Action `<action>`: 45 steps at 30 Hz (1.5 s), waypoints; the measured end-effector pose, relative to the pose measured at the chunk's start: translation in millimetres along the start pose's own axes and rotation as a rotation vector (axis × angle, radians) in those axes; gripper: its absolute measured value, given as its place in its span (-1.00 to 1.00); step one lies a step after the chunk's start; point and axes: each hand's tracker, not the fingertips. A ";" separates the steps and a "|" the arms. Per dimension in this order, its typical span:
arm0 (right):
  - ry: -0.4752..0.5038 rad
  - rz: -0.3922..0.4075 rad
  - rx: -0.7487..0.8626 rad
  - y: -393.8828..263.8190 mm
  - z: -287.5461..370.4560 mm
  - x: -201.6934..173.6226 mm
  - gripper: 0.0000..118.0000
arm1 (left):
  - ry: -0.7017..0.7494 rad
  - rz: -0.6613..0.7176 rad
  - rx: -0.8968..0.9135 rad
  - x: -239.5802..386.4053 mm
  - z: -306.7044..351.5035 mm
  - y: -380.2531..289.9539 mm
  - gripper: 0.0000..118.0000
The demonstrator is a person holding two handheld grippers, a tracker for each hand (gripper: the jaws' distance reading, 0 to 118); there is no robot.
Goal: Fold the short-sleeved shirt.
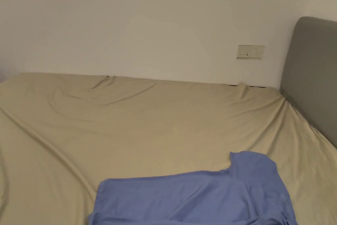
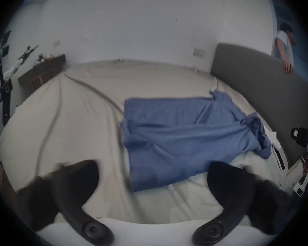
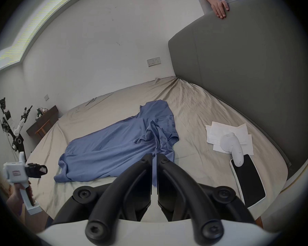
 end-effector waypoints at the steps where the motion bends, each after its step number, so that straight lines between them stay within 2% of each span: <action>1: 0.004 0.004 -0.008 -0.1 -4.0 -1.1 -0.89 | -0.026 0.016 0.007 3.1 -1.3 -0.3 1.00; 4: 0.009 0.009 -0.040 -3.6 -17.2 0.8 -0.89 | -0.042 0.079 -0.106 0.7 -20.2 -3.3 0.97; 5: 0.008 0.006 -0.050 -4.7 -21.6 1.2 -0.89 | -0.048 0.104 -0.102 -2.1 -40.2 -15.7 0.81; 7: 0.005 0.001 -0.077 -9.0 -30.4 4.9 -0.89 | -0.030 0.117 -0.110 -1.3 -47.6 -21.7 0.22; 9: -0.003 0.004 -0.105 -11.3 -40.5 6.4 -0.89 | -0.003 0.108 -0.121 0.2 -50.7 -27.0 0.06; 10: -0.003 0.007 -0.121 -13.7 -44.9 8.4 -0.89 | -0.002 0.097 -0.115 0.8 -49.8 -28.4 -0.14; 12: 0.020 0.013 -0.156 -15.0 -55.4 10.8 -0.88 | 0.021 0.080 -0.108 1.6 -45.6 -28.5 -0.67; 13: 0.031 0.021 -0.180 -14.9 -63.4 11.2 -0.87 | -0.011 0.106 -0.108 -6.7 -44.7 -29.5 -0.75; 14: 0.028 0.033 -0.194 -15.7 -69.5 11.7 -0.77 | -0.046 0.149 -0.114 -9.3 -43.8 -29.5 -0.80; 15: 0.016 0.064 -0.225 -15.0 -79.4 11.1 -0.48 | -0.026 0.138 -0.114 -10.3 -41.8 -28.5 -0.83; 16: 0.008 0.096 -0.257 -13.6 -92.3 10.0 0.28 | -0.024 0.125 -0.104 -7.7 -38.5 -28.6 -0.83; 17: 0.009 0.119 -0.299 -12.9 -104.3 9.6 0.81 | -0.018 0.104 -0.094 -4.0 -35.9 -26.2 -0.83; 18: 0.016 0.137 -0.339 -14.2 -116.1 9.6 1.00 | -0.014 0.090 -0.087 -1.2 -33.6 -25.2 -0.83; 20: 0.054 0.161 -0.384 -20.1 -137.8 10.0 1.00 | 0.024 0.044 -0.072 -0.6 -30.2 -21.8 -0.83; 21: 0.042 0.168 -0.391 -21.9 -145.9 10.9 0.99 | 0.024 0.048 -0.071 -0.7 -30.2 -21.5 -0.83; 23: 0.003 0.162 -0.451 -28.5 -161.1 11.1 0.80 | 0.017 0.074 -0.077 -3.1 -33.2 -22.0 -0.83; 24: -0.002 0.149 -0.465 -30.0 -165.2 11.9 0.80 | 0.015 0.087 -0.084 -4.3 -35.5 -22.4 -0.83; 25: 0.011 0.110 -0.477 -31.2 -167.9 14.3 0.37 | 0.013 0.100 -0.094 -6.4 -37.6 -23.2 -0.83; 26: 0.002 0.099 -0.471 -32.1 -166.2 13.4 -0.20 | 0.011 0.104 -0.098 -6.6 -38.6 -23.3 -0.83; 27: -0.047 0.121 -0.427 -31.4 -161.4 14.0 -0.38 | -0.028 0.144 -0.111 -4.2 -39.8 -24.1 -0.83; 28: -0.004 0.105 -0.432 -28.5 -158.9 18.1 -0.54 | -0.029 0.145 -0.114 -4.2 -39.4 -22.0 -0.83; 30: 0.007 0.086 -0.429 -23.2 -153.6 23.6 -0.74 | -0.036 0.145 -0.116 -6.0 -38.1 -18.9 -0.84; 39: 0.137 0.078 -0.355 36.5 -80.0 20.7 -0.80 | -0.070 0.083 -0.064 -18.9 19.9 23.4 -0.87; 41: 0.159 0.114 -0.344 46.1 -49.2 18.8 -0.80 | -0.059 0.068 -0.037 -22.9 46.3 29.8 -0.87; 43: 0.169 0.186 -0.334 49.3 -18.7 13.9 -0.80 | -0.037 0.024 -0.012 -27.3 69.7 27.9 -0.87; 45: 0.165 0.201 -0.365 41.6 2.8 17.1 -0.80 | -0.011 0.009 -0.033 -33.2 84.8 16.9 -0.87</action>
